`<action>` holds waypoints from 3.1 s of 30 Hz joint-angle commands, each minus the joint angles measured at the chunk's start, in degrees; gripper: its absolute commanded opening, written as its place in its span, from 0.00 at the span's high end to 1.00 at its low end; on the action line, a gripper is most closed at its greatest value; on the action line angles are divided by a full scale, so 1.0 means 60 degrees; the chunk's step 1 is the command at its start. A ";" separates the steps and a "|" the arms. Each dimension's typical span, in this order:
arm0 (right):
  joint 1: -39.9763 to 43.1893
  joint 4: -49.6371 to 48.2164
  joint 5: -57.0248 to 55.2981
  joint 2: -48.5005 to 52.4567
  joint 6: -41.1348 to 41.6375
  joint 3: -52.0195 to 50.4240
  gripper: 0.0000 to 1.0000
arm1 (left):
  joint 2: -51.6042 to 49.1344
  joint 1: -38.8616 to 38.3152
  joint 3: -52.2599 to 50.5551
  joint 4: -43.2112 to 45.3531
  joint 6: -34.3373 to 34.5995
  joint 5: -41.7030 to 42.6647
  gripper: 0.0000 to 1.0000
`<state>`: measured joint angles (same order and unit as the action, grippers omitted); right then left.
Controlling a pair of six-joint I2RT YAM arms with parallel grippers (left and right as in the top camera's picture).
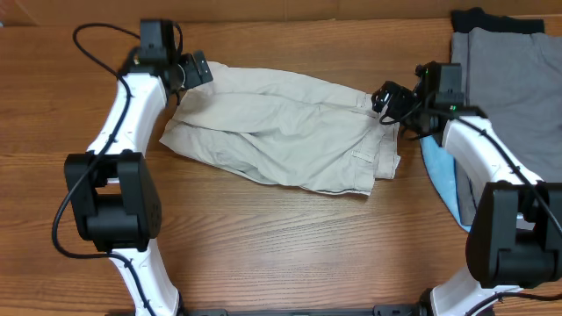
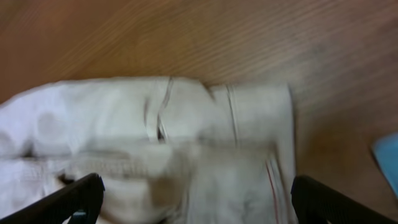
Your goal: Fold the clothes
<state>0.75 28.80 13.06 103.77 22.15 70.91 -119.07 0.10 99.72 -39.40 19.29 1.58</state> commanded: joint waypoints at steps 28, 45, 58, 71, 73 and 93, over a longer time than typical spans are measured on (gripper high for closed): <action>0.0055 0.0852 0.2517 0.0885 -0.1858 -0.1818 0.04 | 0.0208 0.0040 0.1705 -0.4419 -0.4003 0.1377 0.00; 0.1883 0.1053 0.5737 0.0630 -0.2113 -0.1504 0.96 | 0.0208 0.0084 0.1712 -0.4317 -0.3697 0.1348 0.00; 0.1475 0.6502 0.4044 -0.0616 -0.3220 0.3585 0.96 | 0.0240 0.0627 0.1854 -0.4386 -0.3217 0.1417 0.00; -0.3854 0.1202 0.0831 0.1592 0.0514 0.3694 0.96 | 0.0237 0.0586 0.1851 -0.4306 -0.3209 0.1428 0.00; -0.4084 0.0510 0.0951 0.2062 0.0623 0.3694 0.96 | 0.0237 0.0586 0.1854 -0.4306 -0.3209 0.1428 0.00; -0.2331 0.4852 0.0437 0.1107 -0.0994 0.6983 0.00 | 0.0178 -0.0164 0.1851 -0.3122 -0.4299 0.3217 0.00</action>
<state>-19.57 50.52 27.90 116.33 19.18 106.80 -118.04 2.42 110.24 -60.53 -2.39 16.23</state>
